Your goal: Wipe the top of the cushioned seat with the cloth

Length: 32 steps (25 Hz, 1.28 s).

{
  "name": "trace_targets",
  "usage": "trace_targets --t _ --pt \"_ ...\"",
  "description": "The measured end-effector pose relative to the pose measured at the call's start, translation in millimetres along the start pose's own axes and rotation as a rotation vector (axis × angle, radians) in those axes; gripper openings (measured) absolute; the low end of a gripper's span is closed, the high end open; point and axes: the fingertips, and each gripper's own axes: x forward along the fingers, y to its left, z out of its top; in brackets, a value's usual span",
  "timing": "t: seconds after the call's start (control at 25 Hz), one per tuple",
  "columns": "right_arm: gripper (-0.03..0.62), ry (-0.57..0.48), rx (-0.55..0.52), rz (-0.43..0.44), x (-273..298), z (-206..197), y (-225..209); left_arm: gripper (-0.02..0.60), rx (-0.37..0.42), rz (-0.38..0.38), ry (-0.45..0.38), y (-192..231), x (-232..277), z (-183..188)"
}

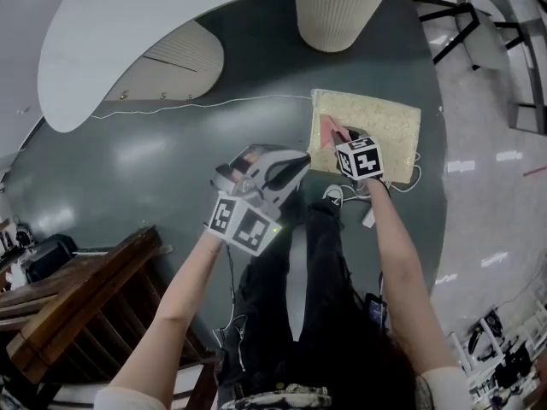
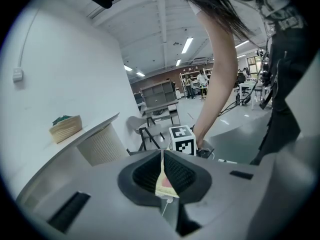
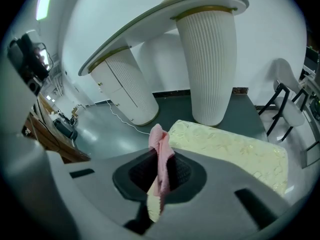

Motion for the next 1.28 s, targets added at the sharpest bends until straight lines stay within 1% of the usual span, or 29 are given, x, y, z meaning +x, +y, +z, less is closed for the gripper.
trace_targets --t 0.16,0.28,0.44,0.6,0.8,1.28 --pt "0.008 0.034 -0.016 0.005 12 -5 7 0.017 -0.011 0.017 0.010 4 -8 -6" --pt "0.008 0.053 -0.009 -0.014 13 -10 -1 0.017 -0.015 0.021 0.013 7 -12 -9" --pt "0.008 0.061 0.033 -0.049 7 -20 -19 0.017 -0.018 0.025 0.007 8 -11 -9" --pt "0.008 0.061 0.084 -0.095 -7 -33 -47 0.017 -0.011 0.006 -0.009 3 2 1" --pt "0.008 0.052 0.156 -0.147 -29 -52 -83 0.017 0.016 -0.038 -0.024 -5 23 19" --pt "0.008 0.068 0.277 -0.273 -96 -121 -182 0.017 0.057 -0.135 -0.056 -31 87 67"
